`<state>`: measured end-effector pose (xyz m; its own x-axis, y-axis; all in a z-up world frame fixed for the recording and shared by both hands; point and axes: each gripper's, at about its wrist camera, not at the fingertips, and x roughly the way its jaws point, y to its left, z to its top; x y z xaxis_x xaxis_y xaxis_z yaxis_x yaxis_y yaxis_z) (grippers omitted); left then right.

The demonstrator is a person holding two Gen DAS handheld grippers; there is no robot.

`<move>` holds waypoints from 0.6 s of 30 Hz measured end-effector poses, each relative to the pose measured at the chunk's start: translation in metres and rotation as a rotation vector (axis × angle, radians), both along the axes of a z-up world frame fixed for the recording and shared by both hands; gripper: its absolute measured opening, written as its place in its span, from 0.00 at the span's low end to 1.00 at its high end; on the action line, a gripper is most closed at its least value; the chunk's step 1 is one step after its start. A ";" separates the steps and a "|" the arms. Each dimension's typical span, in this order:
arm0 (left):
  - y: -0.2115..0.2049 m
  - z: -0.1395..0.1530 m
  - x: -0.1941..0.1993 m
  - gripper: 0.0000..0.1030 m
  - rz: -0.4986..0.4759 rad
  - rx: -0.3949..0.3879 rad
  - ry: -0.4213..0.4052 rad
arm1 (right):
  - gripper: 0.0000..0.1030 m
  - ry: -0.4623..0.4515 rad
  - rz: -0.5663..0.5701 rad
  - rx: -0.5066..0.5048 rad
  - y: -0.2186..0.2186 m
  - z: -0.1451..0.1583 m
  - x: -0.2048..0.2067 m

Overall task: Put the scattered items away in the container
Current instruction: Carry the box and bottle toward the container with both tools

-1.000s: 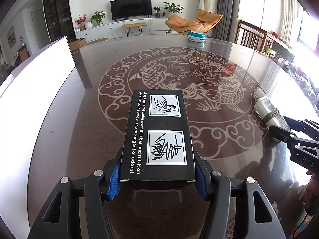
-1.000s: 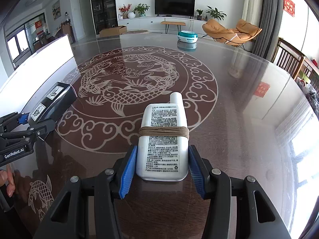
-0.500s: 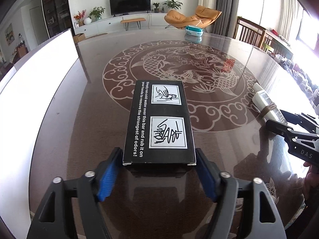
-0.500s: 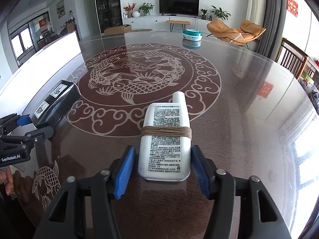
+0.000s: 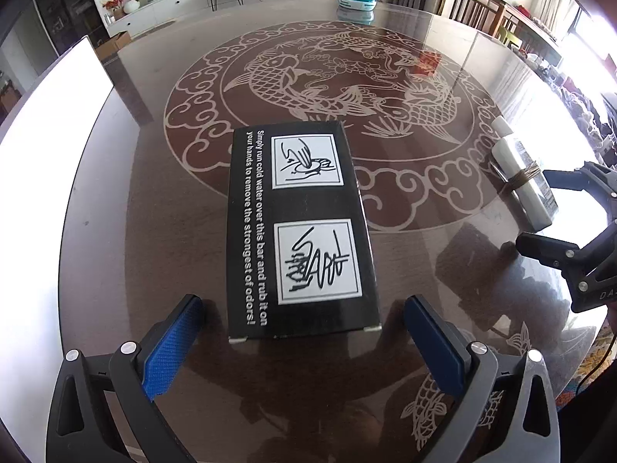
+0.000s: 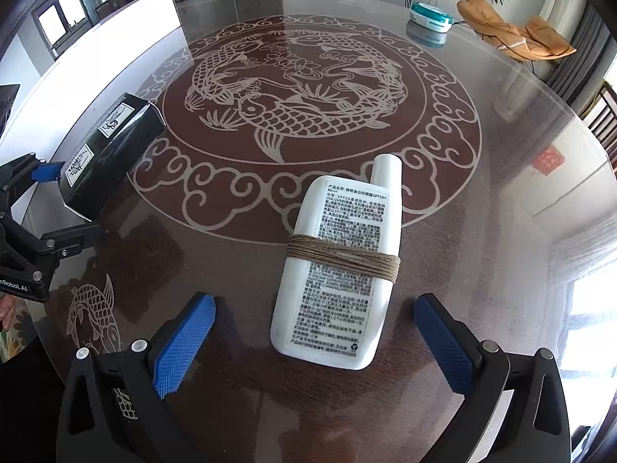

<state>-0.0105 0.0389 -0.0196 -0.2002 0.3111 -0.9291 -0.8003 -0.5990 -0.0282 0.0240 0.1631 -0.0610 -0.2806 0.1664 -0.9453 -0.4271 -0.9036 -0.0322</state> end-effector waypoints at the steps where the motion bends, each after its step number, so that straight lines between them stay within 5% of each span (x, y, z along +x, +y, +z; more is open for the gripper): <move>1: 0.004 0.001 0.000 1.00 0.000 -0.003 -0.002 | 1.00 -0.020 0.003 -0.009 0.003 -0.001 -0.003; 12: 0.040 0.013 -0.009 1.00 0.056 0.001 0.002 | 1.00 -0.220 0.011 -0.093 0.027 -0.005 -0.033; 18: 0.046 0.019 -0.006 1.00 0.036 0.005 0.007 | 1.00 -0.211 -0.010 -0.089 0.035 -0.003 -0.035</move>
